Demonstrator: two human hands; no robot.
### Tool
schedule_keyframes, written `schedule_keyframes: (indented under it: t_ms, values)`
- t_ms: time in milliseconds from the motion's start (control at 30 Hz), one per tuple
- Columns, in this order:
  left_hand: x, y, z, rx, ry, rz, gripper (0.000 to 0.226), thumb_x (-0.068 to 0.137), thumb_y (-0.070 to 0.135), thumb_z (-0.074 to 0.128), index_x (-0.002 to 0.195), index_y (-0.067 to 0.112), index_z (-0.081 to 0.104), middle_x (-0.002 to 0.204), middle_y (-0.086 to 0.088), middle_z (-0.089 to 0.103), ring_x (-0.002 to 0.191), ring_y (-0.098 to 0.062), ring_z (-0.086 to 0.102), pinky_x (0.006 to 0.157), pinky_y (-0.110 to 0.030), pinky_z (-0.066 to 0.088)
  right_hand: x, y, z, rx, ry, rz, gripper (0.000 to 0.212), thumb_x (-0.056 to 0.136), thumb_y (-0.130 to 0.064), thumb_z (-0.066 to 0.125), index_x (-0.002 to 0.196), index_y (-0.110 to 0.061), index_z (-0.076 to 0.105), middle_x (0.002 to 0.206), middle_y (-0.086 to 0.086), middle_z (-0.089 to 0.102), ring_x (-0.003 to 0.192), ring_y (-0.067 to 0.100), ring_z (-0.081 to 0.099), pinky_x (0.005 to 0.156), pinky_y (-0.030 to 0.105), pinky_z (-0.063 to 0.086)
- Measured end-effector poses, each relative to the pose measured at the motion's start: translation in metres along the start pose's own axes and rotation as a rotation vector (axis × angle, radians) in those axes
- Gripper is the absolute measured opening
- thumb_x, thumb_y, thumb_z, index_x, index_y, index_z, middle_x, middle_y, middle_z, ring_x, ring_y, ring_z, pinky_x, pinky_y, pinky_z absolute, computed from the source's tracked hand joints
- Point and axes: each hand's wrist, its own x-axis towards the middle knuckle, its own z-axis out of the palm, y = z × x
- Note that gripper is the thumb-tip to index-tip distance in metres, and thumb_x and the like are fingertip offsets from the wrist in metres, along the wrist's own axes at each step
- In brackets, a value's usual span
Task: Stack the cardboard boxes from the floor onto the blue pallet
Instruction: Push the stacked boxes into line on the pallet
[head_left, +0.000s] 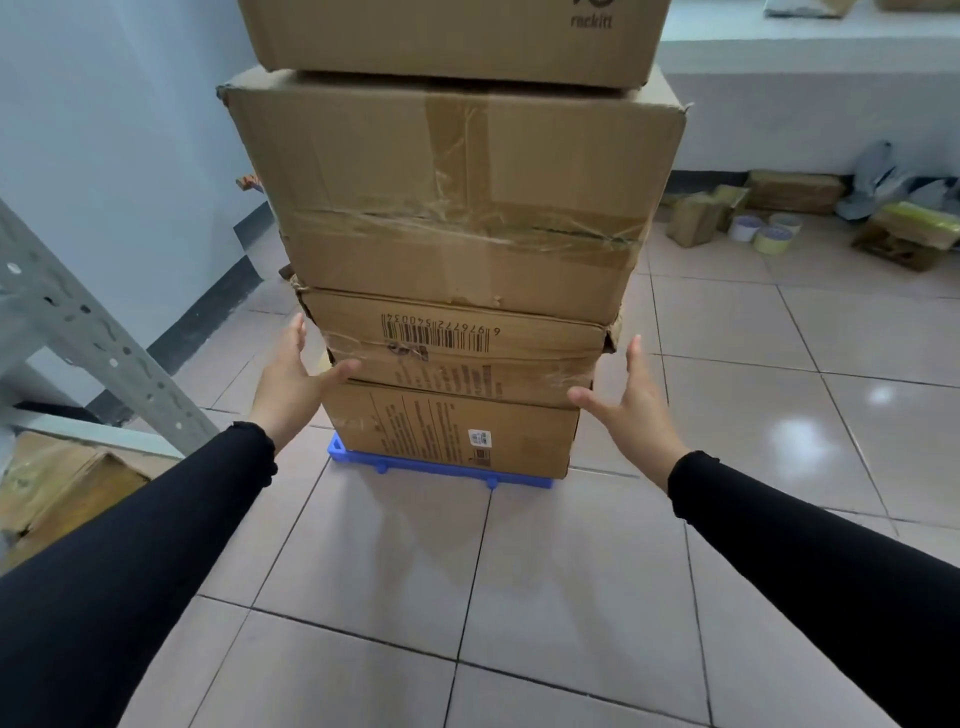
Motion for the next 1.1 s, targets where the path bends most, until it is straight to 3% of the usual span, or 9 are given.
schedule_keyframes:
  t_ms: [67,167,233,333,467,633,767,1100]
  values:
    - [-0.004,-0.004,0.009,0.012,-0.055,-0.050,0.087,0.089,0.031,0.077,0.160,0.023,0.028,0.148,0.009,0.046,0.135,-0.012,0.044,0.102,-0.029,0.036,-0.001,0.014,0.011,0.002,-0.060,0.087,0.106,0.092,-0.040,0.073,0.166,-0.017,0.000,0.172,0.002,0.016,0.157,0.021,0.019,0.119,0.033,0.023]
    - [0.000,-0.008,0.017,0.057,-0.121,-0.037,0.037,0.093,0.022,0.073,0.117,0.042,0.053,0.105,0.016,0.064,0.094,-0.004,0.060,0.086,-0.028,0.046,0.003,0.019,0.026,0.026,-0.079,0.096,0.090,0.096,-0.038,0.068,0.166,-0.024,0.013,0.168,-0.001,0.031,0.153,0.021,0.031,0.122,0.037,0.028]
    - [0.005,-0.013,0.018,0.075,-0.124,-0.007,0.024,0.092,0.024,0.073,0.111,0.035,0.062,0.092,0.016,0.065,0.086,-0.002,0.061,0.072,-0.022,0.047,0.008,0.022,0.034,0.065,-0.062,0.051,0.075,0.097,-0.035,0.066,0.161,-0.029,0.027,0.155,-0.007,0.050,0.142,0.017,0.047,0.117,0.046,0.040]
    - [0.010,-0.020,0.020,0.024,-0.097,-0.008,0.030,0.090,0.027,0.075,0.119,0.026,0.069,0.109,0.008,0.074,0.102,-0.013,0.068,0.072,-0.017,0.047,0.010,0.023,0.045,0.106,-0.023,0.030,0.061,0.101,-0.023,0.061,0.156,-0.028,0.035,0.142,-0.009,0.060,0.128,0.014,0.056,0.110,0.041,0.047]
    - [0.015,-0.026,0.022,0.072,-0.052,-0.017,0.032,0.087,0.035,0.075,0.118,0.029,0.071,0.115,0.006,0.074,0.106,-0.016,0.068,0.082,-0.027,0.050,0.011,0.025,0.055,0.107,0.027,0.021,0.058,0.102,-0.019,0.059,0.155,-0.029,0.037,0.138,-0.012,0.061,0.127,0.013,0.057,0.108,0.038,0.047]
    - [0.016,-0.024,0.024,0.067,-0.012,-0.019,0.030,0.089,0.033,0.074,0.118,0.036,0.067,0.111,0.008,0.072,0.102,-0.016,0.067,0.091,-0.036,0.053,0.018,0.032,0.060,0.034,0.056,0.029,0.068,0.098,-0.035,0.059,0.158,-0.032,0.030,0.145,-0.010,0.058,0.133,0.017,0.055,0.110,0.046,0.048]
    - [0.018,-0.027,0.024,0.042,0.002,-0.021,0.038,0.090,0.032,0.073,0.127,0.031,0.067,0.114,0.009,0.072,0.101,-0.013,0.065,0.086,-0.029,0.049,0.027,0.043,0.066,0.014,0.071,0.048,0.083,0.083,-0.064,0.053,0.157,-0.042,0.025,0.143,-0.011,0.059,0.132,0.022,0.054,0.105,0.052,0.051]
    - [0.020,-0.037,0.027,0.036,0.024,-0.018,0.044,0.088,0.031,0.073,0.132,0.028,0.066,0.119,0.005,0.074,0.106,-0.017,0.069,0.095,-0.042,0.056,0.032,0.045,0.069,-0.010,0.090,0.018,0.081,0.082,-0.057,0.054,0.156,-0.041,0.028,0.135,-0.015,0.062,0.126,0.022,0.057,0.101,0.050,0.053]
